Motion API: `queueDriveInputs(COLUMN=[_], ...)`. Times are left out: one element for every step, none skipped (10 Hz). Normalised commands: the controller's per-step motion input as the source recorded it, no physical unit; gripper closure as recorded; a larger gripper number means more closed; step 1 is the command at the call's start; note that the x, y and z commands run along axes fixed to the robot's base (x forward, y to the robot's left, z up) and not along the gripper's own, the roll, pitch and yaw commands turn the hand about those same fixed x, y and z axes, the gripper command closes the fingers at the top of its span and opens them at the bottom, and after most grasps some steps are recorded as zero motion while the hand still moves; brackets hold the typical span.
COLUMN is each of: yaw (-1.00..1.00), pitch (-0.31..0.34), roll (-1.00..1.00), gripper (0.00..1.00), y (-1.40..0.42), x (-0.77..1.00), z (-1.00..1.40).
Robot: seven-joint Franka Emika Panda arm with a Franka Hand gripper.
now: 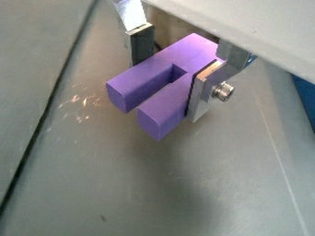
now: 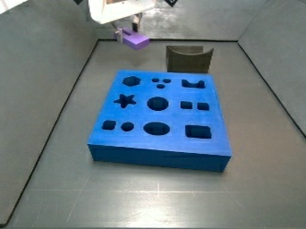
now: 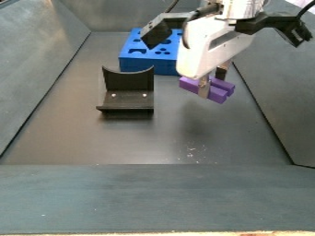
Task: Pick up the double-square object. Move up. Rotate the double-square object. Place the double-square object on the fixture. Regrasp the double-square object. Move to above the board. Insert the double-square object.
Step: Rotate the double-square object.
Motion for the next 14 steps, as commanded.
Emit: queueDriveInputs(yaw=[-1.00, -1.00, -1.00, -1.00, -1.00, -1.00, -1.00, -1.00, -0.91, -0.66, -0.44, -0.26, 0.00, 0.03], pitch=[0.016, 0.018, 0.020, 0.023, 0.024, 0.029, 0.033, 0.043, 0.049, 0.049, 0.047, 0.045, 0.000, -0.003], roll=[0.00, 0.00, 0.00, 0.00, 0.00, -0.01, -0.01, -0.01, -0.01, -0.01, -0.01, -0.01, 0.00, 0.00], gripper=[1.00, 1.00, 1.00, 1.00, 1.00, 1.00, 1.00, 1.00, 1.00, 1.00, 1.00, 1.00, 1.00, 1.00], y=[0.02, 0.02, 0.02, 0.02, 0.02, 0.02, 0.02, 0.02, 0.02, 0.02, 0.02, 0.02, 0.00, 0.00], x=[0.02, 0.02, 0.02, 0.02, 0.02, 0.02, 0.02, 0.02, 0.02, 0.02, 0.02, 0.02, 0.00, 0.00], z=[-0.03, -0.03, -0.03, -0.03, -0.03, -0.03, -0.03, -0.03, -0.03, -0.03, -0.03, -0.02, -1.00, -1.00])
